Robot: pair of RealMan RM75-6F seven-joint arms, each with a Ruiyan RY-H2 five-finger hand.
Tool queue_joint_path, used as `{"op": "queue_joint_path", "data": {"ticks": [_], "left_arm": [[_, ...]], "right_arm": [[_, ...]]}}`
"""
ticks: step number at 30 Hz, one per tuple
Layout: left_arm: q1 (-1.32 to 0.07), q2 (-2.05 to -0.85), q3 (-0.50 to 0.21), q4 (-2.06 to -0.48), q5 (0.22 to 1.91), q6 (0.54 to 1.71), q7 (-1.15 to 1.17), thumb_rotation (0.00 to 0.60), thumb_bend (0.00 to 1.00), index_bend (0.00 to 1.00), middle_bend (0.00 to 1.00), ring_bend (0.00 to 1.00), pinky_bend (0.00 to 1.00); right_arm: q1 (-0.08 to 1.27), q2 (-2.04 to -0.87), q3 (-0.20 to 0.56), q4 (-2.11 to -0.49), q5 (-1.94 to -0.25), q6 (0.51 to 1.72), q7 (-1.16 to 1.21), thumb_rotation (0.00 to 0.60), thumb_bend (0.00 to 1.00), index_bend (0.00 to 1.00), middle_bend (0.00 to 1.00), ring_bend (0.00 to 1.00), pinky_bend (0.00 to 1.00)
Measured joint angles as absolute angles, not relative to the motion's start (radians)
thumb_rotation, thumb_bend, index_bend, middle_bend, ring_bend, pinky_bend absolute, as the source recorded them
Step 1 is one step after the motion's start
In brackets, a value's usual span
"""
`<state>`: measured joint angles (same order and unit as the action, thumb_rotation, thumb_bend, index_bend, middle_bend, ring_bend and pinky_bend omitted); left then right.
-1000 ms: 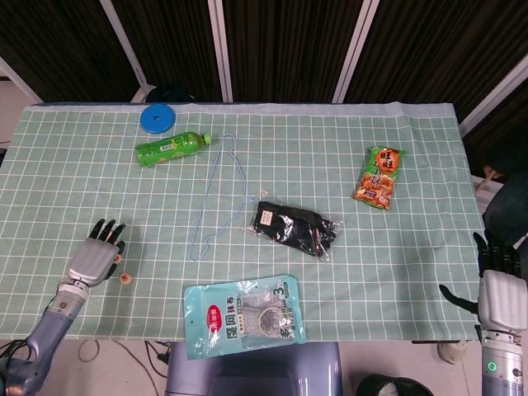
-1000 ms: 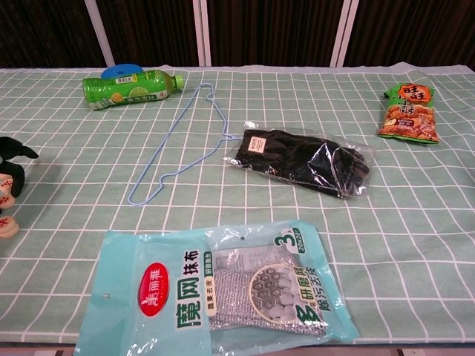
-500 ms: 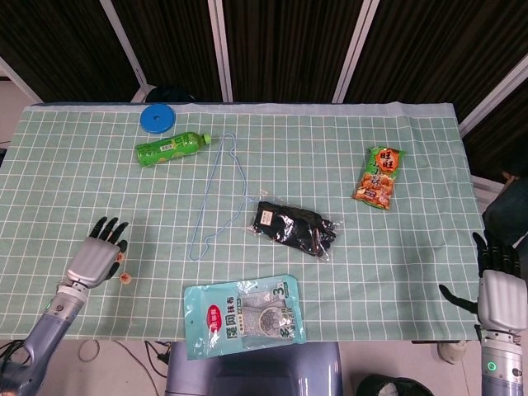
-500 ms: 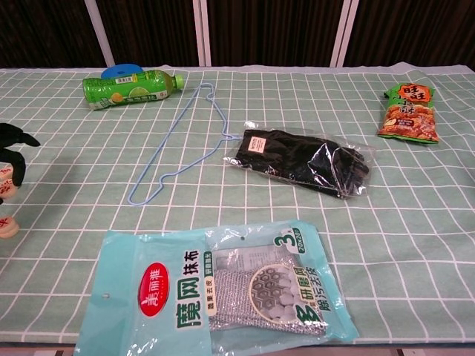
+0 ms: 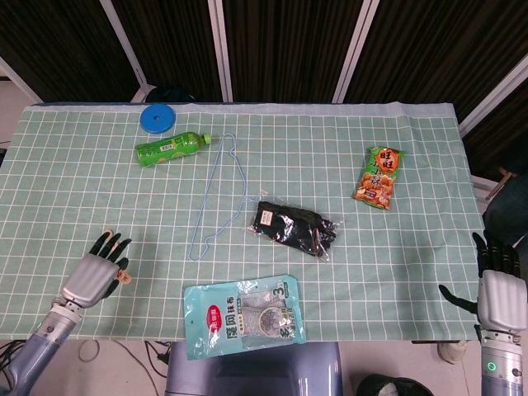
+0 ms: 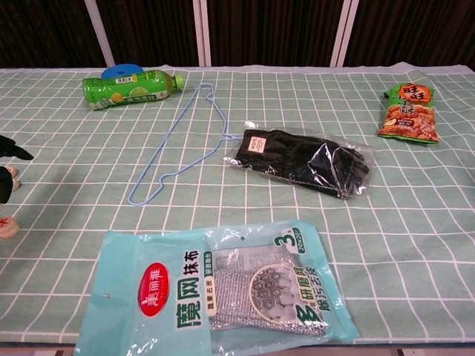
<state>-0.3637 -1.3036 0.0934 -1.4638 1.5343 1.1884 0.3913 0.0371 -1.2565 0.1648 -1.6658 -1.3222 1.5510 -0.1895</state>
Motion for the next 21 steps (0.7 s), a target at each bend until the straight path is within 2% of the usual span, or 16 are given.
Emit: {"op": "queue_joint_path", "data": {"ticks": [21], "left_arm": [[-0.357, -1.342, 0.087, -1.431, 1.534, 1.173, 0.43, 0.6, 0.33, 0.47, 0.11, 0.0, 0.08]], "right_arm": [[0.036, -1.253, 0.166, -1.667, -1.318, 1.55, -0.189, 0.6, 0.2, 0.06, 0.05, 0.03, 0.0]]}}
